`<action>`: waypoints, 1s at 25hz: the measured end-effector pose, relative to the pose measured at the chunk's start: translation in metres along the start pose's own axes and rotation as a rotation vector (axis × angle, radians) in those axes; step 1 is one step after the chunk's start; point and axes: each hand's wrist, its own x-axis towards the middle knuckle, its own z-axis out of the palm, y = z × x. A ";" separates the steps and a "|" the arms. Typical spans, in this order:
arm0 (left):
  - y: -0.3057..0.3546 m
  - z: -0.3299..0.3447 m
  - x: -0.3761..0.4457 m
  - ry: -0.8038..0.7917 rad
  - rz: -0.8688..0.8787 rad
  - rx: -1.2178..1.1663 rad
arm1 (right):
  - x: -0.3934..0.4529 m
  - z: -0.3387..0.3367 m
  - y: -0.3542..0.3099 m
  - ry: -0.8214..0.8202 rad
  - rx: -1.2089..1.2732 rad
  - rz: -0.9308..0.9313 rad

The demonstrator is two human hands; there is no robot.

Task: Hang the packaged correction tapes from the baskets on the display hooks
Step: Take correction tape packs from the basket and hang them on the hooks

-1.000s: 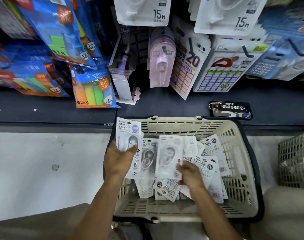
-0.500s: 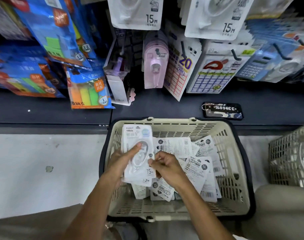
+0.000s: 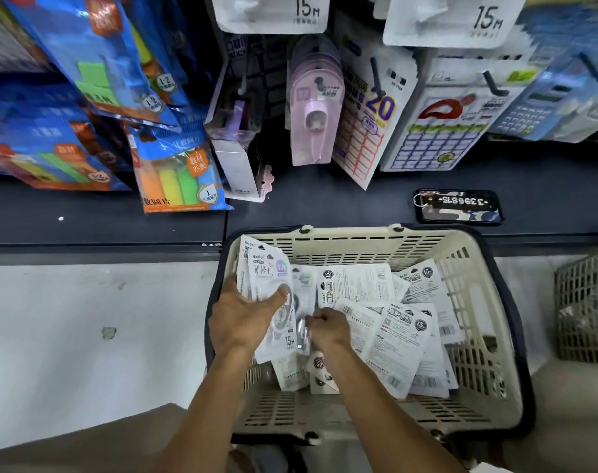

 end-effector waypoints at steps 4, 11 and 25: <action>0.000 0.003 0.000 -0.022 -0.013 -0.016 | -0.015 -0.092 0.015 0.084 0.387 -0.052; -0.003 0.013 -0.012 -0.495 -0.128 -0.388 | -0.051 -0.112 -0.022 -0.065 0.336 -0.418; 0.007 0.011 -0.002 -0.453 -0.043 -0.403 | 0.009 -0.115 0.045 -0.188 -1.359 -0.810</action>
